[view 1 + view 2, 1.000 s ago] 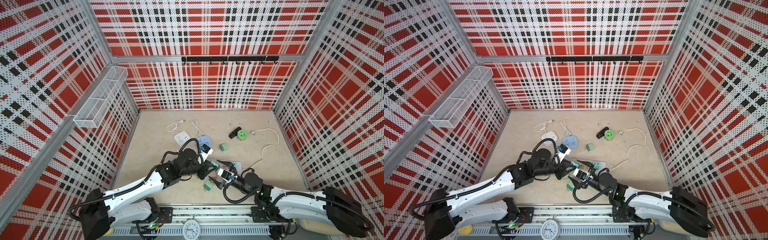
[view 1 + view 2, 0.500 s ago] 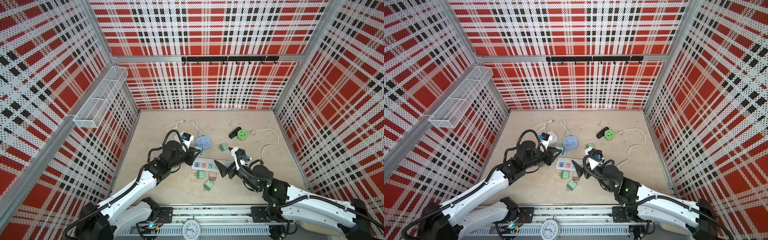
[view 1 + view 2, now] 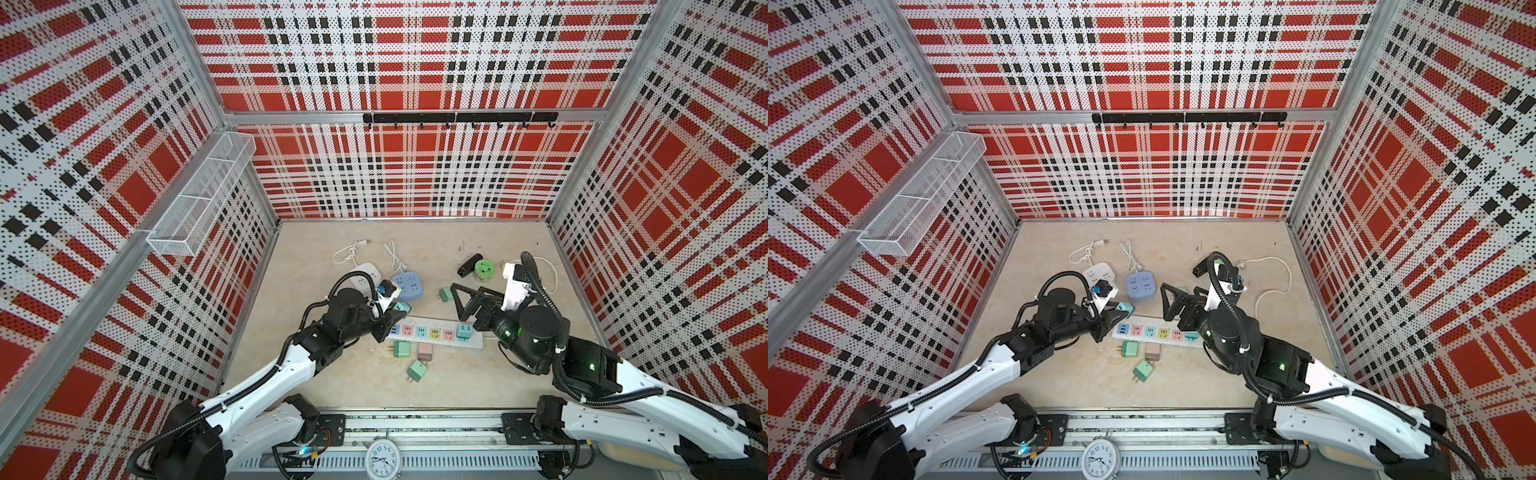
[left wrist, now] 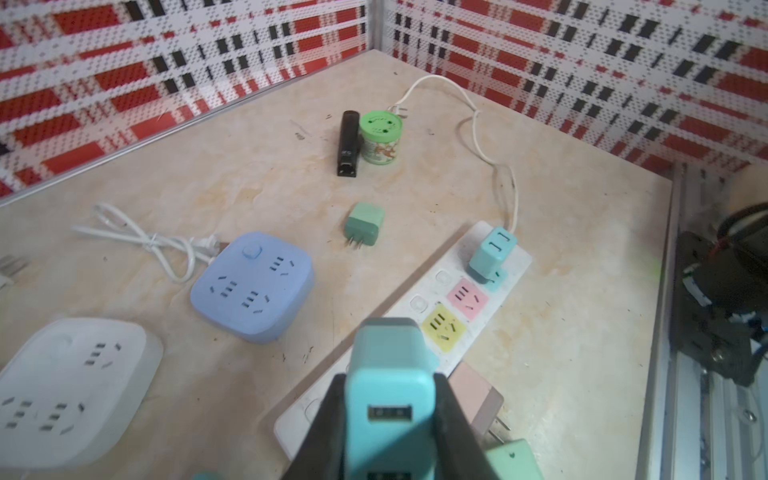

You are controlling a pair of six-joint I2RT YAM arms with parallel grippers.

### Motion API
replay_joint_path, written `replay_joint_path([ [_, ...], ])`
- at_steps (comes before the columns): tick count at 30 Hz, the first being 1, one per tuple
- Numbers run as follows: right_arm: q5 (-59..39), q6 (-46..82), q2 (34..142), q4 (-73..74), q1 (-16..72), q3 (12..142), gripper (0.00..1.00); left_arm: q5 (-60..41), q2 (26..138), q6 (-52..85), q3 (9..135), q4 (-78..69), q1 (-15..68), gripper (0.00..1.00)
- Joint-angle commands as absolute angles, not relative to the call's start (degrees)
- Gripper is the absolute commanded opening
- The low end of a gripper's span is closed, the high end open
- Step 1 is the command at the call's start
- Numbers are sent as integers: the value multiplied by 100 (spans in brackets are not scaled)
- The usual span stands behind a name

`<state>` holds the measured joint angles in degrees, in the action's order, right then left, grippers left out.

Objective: Insert the plug
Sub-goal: 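Open the right gripper and draw it back while the left gripper holds the adapter, then carry the adapter with the left gripper over the pink socket of the strip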

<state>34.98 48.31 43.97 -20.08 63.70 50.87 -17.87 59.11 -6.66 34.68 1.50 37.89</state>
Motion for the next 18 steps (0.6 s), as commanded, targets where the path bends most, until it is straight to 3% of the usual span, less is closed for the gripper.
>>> replay_joint_path([
  [1, 3694, 5481, 3960, -2208, 6235, 4802, 100, -2013, 6156, -1397, 3629, -97, 4070, 0],
  [5, 3945, 5874, 3952, -2774, 6143, 5000, 100, -2029, 6463, -2031, 3623, -92, 4377, 0],
  [14, 3404, 6233, 4451, -3780, 5742, 5589, 100, -2756, 7334, -2775, 4023, 14, 4562, 0],
  [18, 3518, 6261, 4158, -3764, 5669, 5453, 100, -2832, 7752, -3165, 4464, 488, 4588, 0],
])
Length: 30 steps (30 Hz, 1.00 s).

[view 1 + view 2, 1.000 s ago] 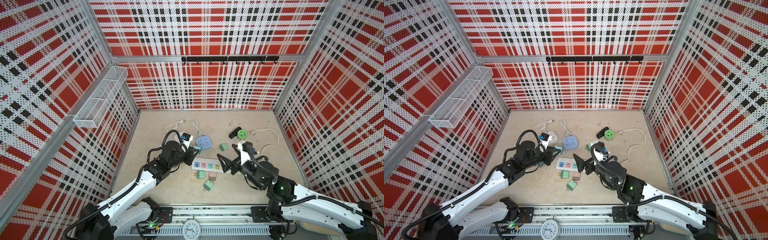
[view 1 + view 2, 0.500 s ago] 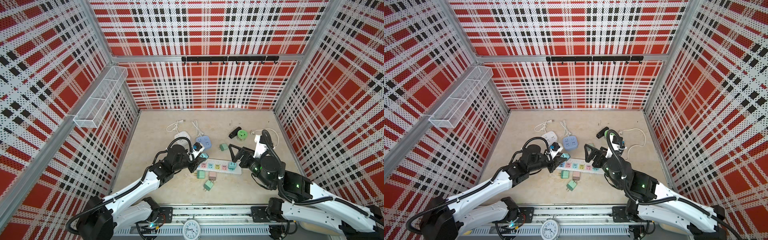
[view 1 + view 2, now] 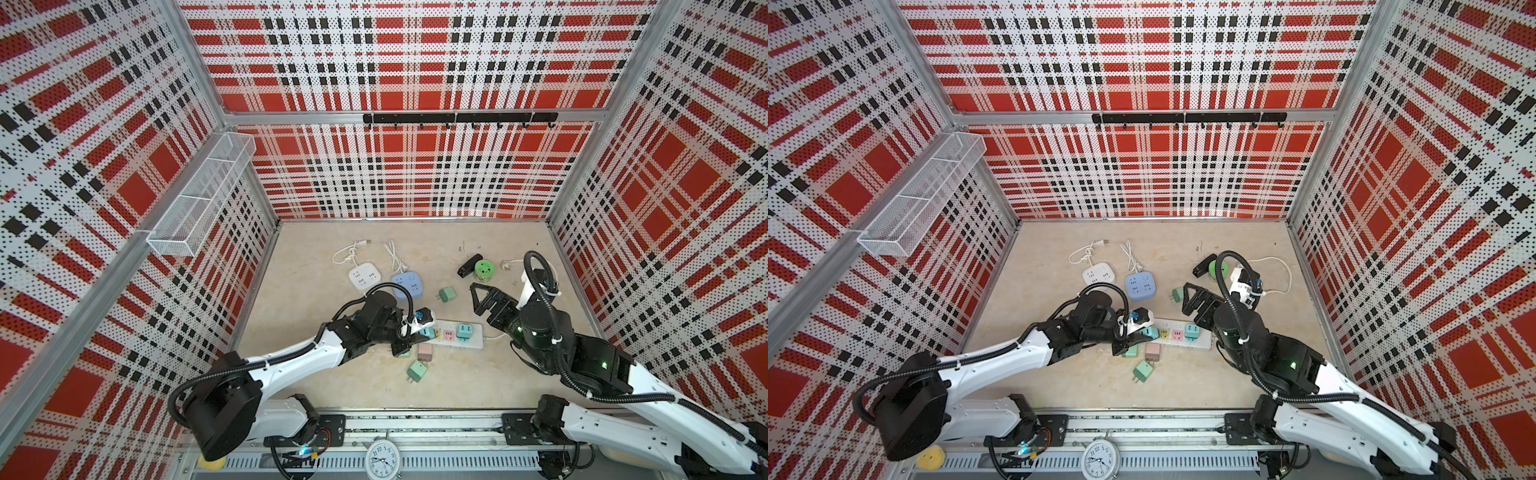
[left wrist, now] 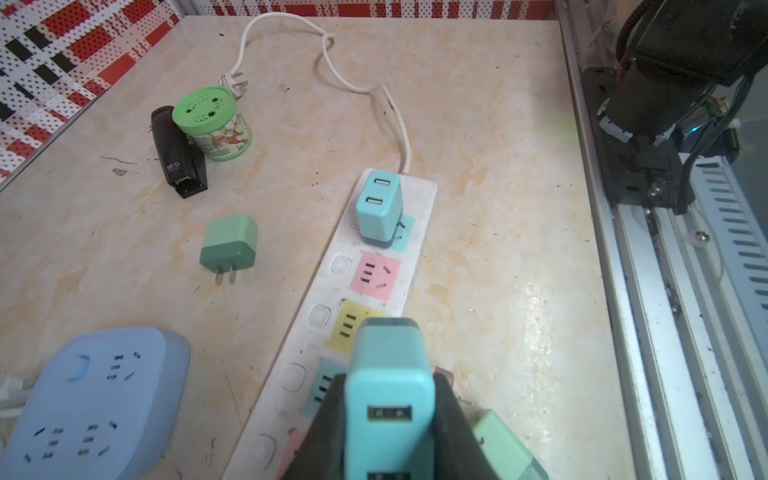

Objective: Insert the plug
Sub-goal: 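Carry the adapter with the left gripper over the pink socket of the strip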

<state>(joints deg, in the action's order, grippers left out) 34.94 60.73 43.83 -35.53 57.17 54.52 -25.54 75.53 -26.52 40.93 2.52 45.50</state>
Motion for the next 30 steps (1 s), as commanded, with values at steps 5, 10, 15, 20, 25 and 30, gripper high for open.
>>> replay_joint_path([
  [5, 3580, 6155, 3829, -3244, 5664, 5029, 100, -2878, 8306, -3695, 4941, 879, 4588, 0],
  [10, 3367, 6304, 4193, -3395, 5403, 5152, 100, -2999, 8892, -3997, 5497, 1258, 4694, 0],
  [15, 3441, 6426, 3887, -3724, 5293, 5111, 100, -3048, 9434, -4207, 5990, 1591, 4807, 0],
  [20, 3123, 6527, 3656, -3486, 5124, 4691, 100, -3043, 9796, -4298, 6261, 1721, 4843, 0],
  [25, 3341, 6615, 3615, -3824, 5082, 4468, 100, -2980, 10064, -4464, 6528, 2018, 4895, 0],
  [30, 3999, 6337, 3569, -4080, 5067, 4291, 100, -2802, 10372, -4533, 6827, 2286, 4904, 0],
])
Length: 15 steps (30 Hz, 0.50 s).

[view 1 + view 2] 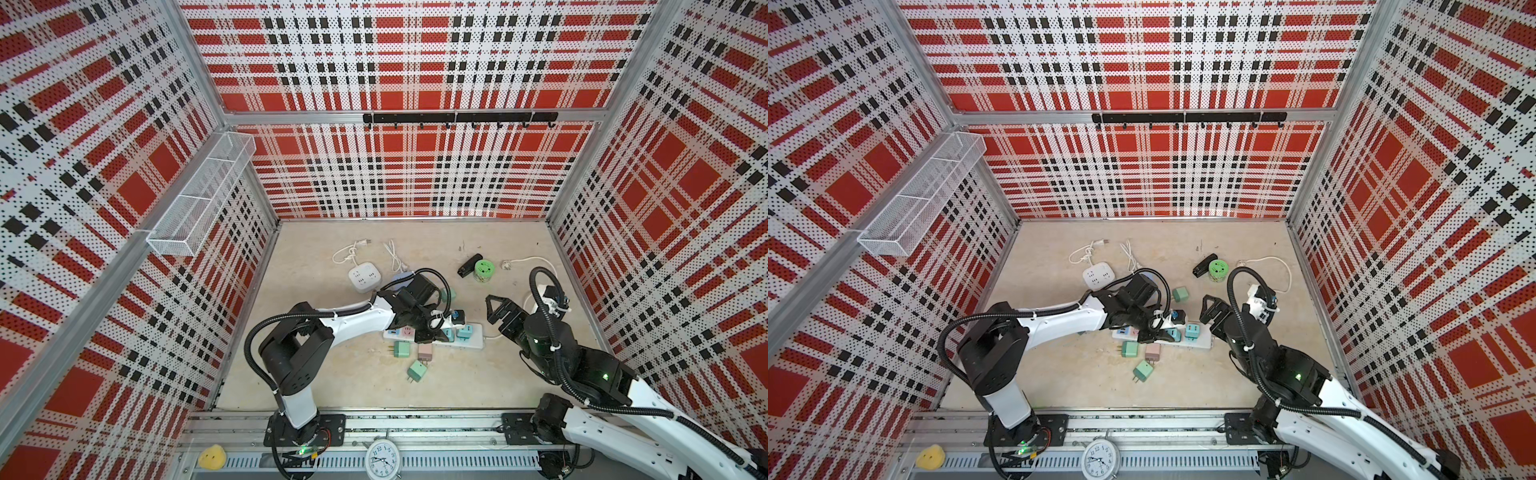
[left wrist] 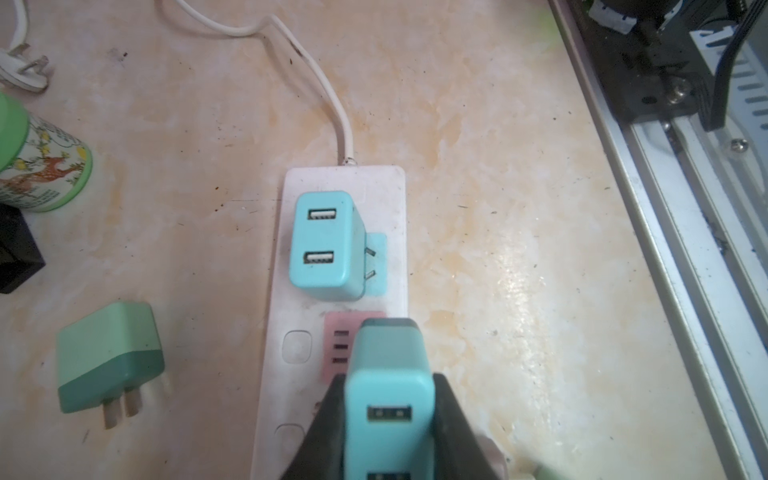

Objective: Insert the plug
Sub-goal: 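Carry the adapter with the left gripper over the pink socket of the strip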

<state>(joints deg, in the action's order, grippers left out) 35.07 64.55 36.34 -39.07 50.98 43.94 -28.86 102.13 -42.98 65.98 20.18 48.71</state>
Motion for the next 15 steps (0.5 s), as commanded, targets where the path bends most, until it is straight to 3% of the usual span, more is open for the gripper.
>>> replay_joint_path([
  [1, 4103, 6332, 3567, -4148, 5045, 4255, 100, -2763, 10420, -4542, 6883, 2353, 4905, 0],
  [7, 4101, 6231, 3691, -4427, 4398, 3994, 100, -2449, 10594, -4657, 7176, 2670, 4904, 0],
  [15, 3532, 5612, 3739, -3309, 3091, 2879, 100, -2154, 10766, -4711, 7459, 3037, 4904, 0],
])
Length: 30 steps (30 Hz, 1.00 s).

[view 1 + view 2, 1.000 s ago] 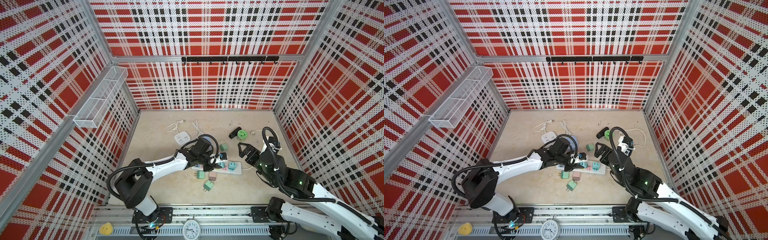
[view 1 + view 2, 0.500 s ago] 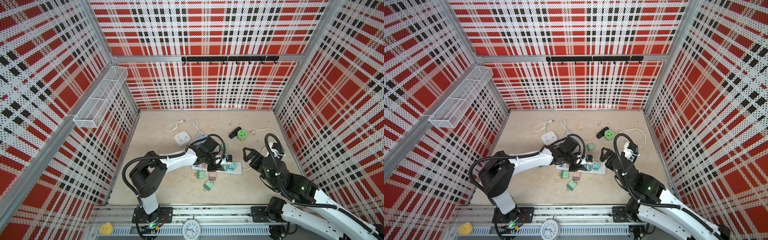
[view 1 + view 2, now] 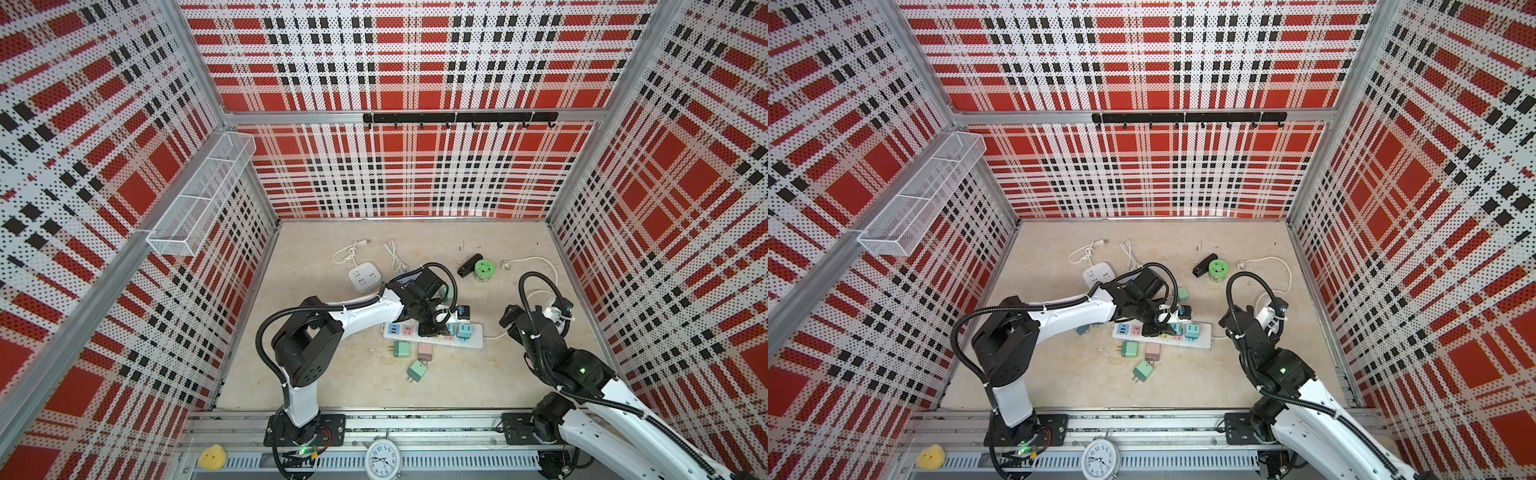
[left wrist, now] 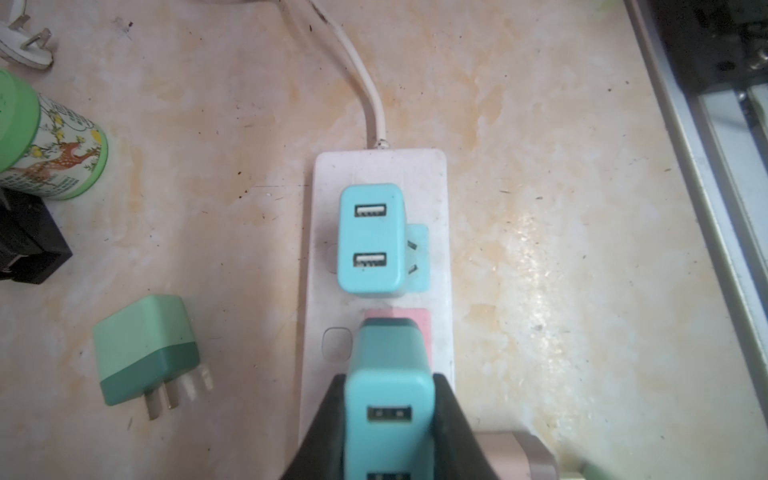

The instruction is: Insert the plug

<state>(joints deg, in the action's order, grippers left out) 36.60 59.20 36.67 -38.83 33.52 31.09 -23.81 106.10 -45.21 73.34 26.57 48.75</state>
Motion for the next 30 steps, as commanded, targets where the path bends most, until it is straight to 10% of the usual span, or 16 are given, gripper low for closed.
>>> replay_joint_path([
  [1, 3565, 5531, 3775, -3173, 2969, 2771, 100, -2090, 10782, -4722, 7492, 3098, 4904, 0],
  [30, 2788, 3514, 5804, -176, 888, 2306, 100, -1544, 11439, -4461, 8356, 4077, 5184, 0],
])
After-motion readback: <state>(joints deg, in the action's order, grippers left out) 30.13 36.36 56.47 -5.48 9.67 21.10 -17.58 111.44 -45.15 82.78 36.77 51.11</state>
